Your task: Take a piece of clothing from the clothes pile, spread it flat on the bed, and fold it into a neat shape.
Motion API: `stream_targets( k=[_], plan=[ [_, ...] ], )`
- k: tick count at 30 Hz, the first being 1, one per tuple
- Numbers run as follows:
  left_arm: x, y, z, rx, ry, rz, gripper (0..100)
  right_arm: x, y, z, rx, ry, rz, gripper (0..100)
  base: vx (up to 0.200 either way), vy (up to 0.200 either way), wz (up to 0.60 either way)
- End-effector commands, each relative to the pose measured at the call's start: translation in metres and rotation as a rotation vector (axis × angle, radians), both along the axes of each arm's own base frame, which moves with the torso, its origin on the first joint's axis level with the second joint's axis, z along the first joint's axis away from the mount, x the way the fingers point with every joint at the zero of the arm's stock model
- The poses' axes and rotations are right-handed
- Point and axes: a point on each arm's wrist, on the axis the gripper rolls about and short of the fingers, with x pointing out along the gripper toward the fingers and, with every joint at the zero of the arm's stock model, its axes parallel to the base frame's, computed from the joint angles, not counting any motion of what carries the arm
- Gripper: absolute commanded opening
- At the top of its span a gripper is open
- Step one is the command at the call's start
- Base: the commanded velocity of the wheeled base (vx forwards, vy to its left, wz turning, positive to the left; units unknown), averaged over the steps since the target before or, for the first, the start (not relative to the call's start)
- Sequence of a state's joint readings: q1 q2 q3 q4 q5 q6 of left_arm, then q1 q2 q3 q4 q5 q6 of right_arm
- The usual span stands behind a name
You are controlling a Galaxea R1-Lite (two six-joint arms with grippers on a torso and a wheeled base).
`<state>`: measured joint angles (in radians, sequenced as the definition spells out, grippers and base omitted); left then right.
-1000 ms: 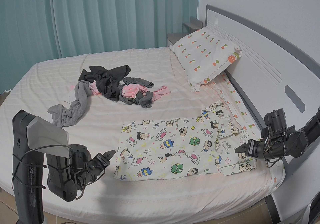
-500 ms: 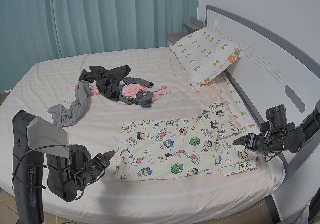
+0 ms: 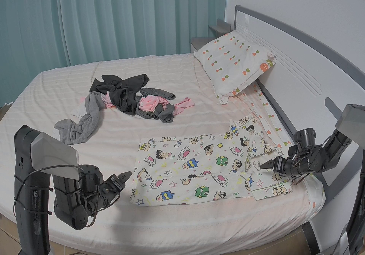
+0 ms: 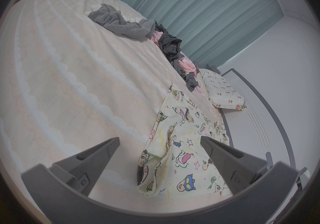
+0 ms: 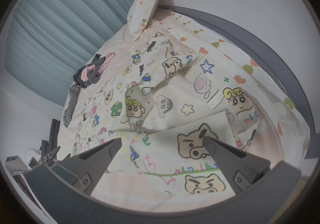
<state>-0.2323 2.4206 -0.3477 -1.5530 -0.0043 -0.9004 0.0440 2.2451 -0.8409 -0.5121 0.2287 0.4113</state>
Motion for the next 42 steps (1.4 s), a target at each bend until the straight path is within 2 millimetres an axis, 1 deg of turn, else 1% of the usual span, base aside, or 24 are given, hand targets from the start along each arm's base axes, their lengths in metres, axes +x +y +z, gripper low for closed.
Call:
stream_targets(
  k=[1,4,7,8,9,10,11,12,16,20,29,42],
  plan=[
    [0.000,0.000,0.002,-0.005,-0.016,-0.002,100,0.007,-0.009,-0.014,0.002,0.021,-0.027,100,0.000,0.000,0.00],
    [0.000,0.000,0.002,-0.006,-0.018,-0.002,100,0.009,-0.013,-0.009,0.007,-0.007,-0.040,100,0.000,0.000,0.00],
    [0.000,0.000,0.002,-0.005,-0.015,-0.002,100,0.010,-0.017,0.007,0.024,-0.081,-0.070,100,0.000,0.000,0.00],
    [-0.001,0.000,0.003,-0.006,-0.016,-0.002,100,0.009,-0.016,0.018,0.056,-0.114,-0.089,100,0.000,0.000,0.00],
    [0.000,0.000,0.004,-0.009,-0.018,-0.001,100,0.007,-0.016,0.024,0.089,-0.125,-0.103,100,0.000,0.000,0.00],
    [0.000,0.000,0.004,-0.009,-0.018,-0.001,100,0.007,-0.016,0.024,0.089,-0.125,-0.103,100,0.000,0.000,0.00],
    [0.001,0.002,0.006,-0.014,-0.027,0.005,100,0.003,-0.014,0.032,0.161,-0.134,-0.106,100,0.000,0.000,0.00],
    [0.001,0.002,0.007,-0.017,-0.029,0.006,100,0.001,-0.013,0.034,0.188,-0.138,-0.100,100,0.000,0.000,0.00],
    [0.000,0.003,0.008,-0.013,-0.030,0.013,100,0.000,-0.013,0.031,0.195,-0.129,-0.095,100,0.000,0.000,0.00],
    [-0.001,0.005,0.011,-0.023,-0.031,0.015,100,0.000,-0.014,0.032,0.196,-0.131,-0.099,100,0.000,0.000,0.00],
    [-0.002,0.005,0.009,-0.014,-0.025,0.012,100,-0.003,-0.014,0.028,0.194,-0.115,-0.095,100,0.200,0.000,0.00],
    [-0.001,0.002,0.008,-0.011,-0.029,0.002,100,-0.003,-0.013,0.022,0.175,-0.108,-0.080,100,0.000,0.000,0.00]
  ],
)
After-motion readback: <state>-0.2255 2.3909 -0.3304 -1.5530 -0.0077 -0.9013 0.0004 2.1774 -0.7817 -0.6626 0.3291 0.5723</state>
